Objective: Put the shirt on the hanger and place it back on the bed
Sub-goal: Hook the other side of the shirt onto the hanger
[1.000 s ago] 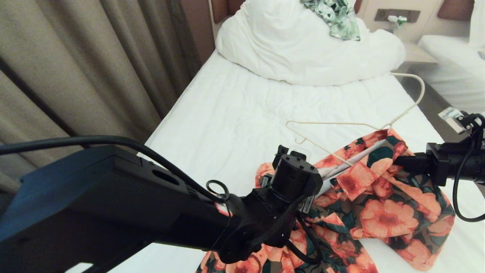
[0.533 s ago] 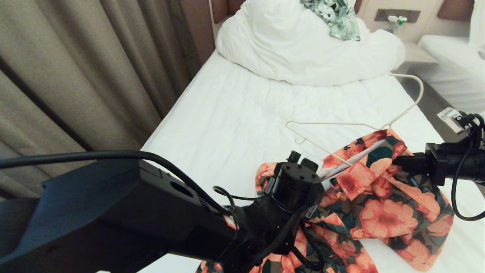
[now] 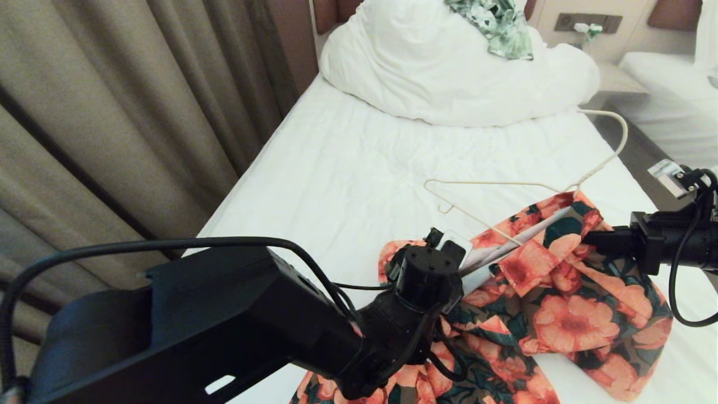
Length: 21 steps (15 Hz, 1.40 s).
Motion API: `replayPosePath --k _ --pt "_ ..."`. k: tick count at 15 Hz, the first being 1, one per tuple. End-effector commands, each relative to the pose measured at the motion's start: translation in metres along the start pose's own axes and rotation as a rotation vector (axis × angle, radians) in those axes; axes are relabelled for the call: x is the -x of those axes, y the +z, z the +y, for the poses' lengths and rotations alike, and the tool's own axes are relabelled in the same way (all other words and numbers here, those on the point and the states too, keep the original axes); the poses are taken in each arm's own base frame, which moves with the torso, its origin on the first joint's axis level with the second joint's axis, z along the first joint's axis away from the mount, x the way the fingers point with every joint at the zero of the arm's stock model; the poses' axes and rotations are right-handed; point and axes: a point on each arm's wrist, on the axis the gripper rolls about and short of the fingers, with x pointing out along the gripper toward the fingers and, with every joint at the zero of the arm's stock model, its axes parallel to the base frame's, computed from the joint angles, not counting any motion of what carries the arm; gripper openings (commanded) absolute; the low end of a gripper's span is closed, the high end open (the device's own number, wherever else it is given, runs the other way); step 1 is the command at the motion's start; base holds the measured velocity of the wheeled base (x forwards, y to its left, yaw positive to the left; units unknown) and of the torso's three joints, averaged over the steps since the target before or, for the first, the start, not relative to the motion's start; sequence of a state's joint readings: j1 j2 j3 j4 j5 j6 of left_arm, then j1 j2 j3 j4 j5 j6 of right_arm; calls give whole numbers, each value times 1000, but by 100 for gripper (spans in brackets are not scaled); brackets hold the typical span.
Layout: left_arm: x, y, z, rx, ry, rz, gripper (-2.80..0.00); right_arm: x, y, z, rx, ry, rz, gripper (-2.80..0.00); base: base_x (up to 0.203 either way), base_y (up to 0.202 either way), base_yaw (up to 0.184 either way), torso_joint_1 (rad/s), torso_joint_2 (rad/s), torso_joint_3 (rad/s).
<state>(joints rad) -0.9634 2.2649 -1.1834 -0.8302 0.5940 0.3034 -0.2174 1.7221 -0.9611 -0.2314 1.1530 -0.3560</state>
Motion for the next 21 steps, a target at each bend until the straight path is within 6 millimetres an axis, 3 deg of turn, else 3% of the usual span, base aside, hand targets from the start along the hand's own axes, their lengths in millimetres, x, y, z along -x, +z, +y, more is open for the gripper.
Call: replayPosePath --k 1,7,8,18,21 --pt "-4 -10 -4 -14 9 23 0 0 -1 0 -1 5 -1 -280 0 0 0 0 0 0" --pt "-10 -1 -5 -13 26 -3 0 1 0 1 5 7 -3 -280 0 0 0 0 0 0" --pt "-11 -3 -6 -16 25 1 -280 1 0 1 4 7 -3 -280 0 0 0 0 0 0" --pt "-8 -1 1 37 28 0 -280 5 7 10 28 15 -16 -280 0 0 0 0 0 0" --pt "-13 -3 18 115 55 14 -280 6 7 17 30 50 -28 -280 0 0 0 0 0 0"
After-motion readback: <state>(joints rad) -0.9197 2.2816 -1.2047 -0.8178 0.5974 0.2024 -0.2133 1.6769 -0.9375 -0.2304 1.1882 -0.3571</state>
